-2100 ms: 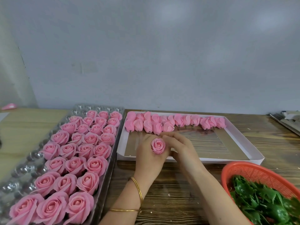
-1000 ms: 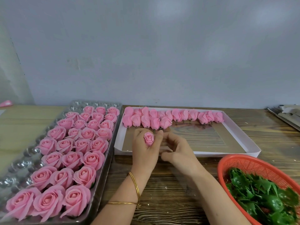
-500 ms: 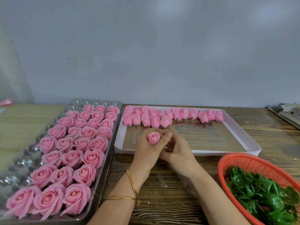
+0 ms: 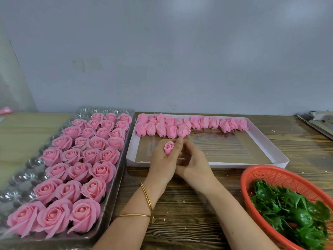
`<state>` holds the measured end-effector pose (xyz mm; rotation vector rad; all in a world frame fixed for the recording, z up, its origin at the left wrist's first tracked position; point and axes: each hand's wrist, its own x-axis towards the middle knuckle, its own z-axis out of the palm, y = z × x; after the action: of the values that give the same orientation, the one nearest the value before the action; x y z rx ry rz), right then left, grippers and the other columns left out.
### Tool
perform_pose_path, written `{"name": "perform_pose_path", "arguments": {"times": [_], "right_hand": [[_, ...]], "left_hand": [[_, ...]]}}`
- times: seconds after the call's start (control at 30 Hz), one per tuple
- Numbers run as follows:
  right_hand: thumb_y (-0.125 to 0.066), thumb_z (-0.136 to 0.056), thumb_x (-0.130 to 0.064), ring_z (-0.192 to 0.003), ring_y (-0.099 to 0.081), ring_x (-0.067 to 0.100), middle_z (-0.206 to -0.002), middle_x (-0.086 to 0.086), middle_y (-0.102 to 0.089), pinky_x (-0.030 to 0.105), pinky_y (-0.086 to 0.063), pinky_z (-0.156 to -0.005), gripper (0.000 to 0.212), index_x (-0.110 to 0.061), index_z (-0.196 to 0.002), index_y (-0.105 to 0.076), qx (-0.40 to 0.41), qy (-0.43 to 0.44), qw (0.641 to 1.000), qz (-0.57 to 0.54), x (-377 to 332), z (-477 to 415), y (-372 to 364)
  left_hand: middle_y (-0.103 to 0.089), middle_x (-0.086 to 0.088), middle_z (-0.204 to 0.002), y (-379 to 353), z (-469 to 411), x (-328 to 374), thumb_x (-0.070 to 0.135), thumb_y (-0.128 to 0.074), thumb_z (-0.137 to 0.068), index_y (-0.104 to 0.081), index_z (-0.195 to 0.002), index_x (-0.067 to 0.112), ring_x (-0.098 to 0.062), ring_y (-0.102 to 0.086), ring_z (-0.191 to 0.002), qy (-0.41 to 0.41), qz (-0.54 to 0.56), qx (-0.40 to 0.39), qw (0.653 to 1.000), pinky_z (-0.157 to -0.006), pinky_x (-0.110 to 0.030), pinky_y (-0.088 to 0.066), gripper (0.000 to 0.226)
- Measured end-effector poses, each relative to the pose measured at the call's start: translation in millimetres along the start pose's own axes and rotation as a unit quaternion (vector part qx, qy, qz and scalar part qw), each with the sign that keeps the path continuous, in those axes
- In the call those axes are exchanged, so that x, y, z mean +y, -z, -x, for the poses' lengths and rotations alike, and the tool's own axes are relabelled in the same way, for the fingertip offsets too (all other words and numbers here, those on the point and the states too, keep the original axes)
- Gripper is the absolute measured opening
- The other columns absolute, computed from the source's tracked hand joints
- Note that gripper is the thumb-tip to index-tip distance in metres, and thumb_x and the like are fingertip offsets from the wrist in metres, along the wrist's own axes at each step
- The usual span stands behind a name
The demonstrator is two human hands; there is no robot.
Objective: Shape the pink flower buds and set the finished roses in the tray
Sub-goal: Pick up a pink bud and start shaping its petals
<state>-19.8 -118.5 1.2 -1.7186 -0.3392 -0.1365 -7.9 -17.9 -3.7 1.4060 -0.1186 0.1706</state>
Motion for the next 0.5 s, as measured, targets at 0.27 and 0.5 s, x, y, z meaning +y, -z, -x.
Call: {"name": "perform_pose_path", "arguments": {"times": [0.27, 0.5], "right_hand": [[-0.067, -0.078, 0.013, -0.11, -0.064, 0.008, -0.117, -0.003, -0.067, 0.031, -0.052, -0.096, 0.065, -0.032, -0.12, -0.048, 0.006, 0.006, 1.0, 0.008, 0.3, 1.4, 1.8], [-0.055, -0.077, 0.006, -0.104, -0.064, 0.014, -0.109, 0.004, -0.069, 0.03, -0.052, -0.091, 0.045, -0.027, -0.108, -0.059, 0.052, -0.007, 0.998, -0.041, -6.6, -1.1, 2.8]], "left_hand": [[-0.07, -0.016, -0.09, 6.0, -0.7, 1.4, 0.019, -0.07, -0.086, -0.067, -0.095, -0.002, -0.027, -0.068, -0.09, -0.026, -0.031, -0.025, 0.999, -0.082, -0.041, -0.057, 0.023], [-0.066, -0.004, -0.081, 8.9, -2.0, 1.6, 0.022, -0.069, -0.088, -0.07, -0.077, 0.015, -0.022, -0.061, -0.089, -0.122, -0.163, 0.01, 0.979, -0.079, -0.034, -0.05, 0.013]]}}
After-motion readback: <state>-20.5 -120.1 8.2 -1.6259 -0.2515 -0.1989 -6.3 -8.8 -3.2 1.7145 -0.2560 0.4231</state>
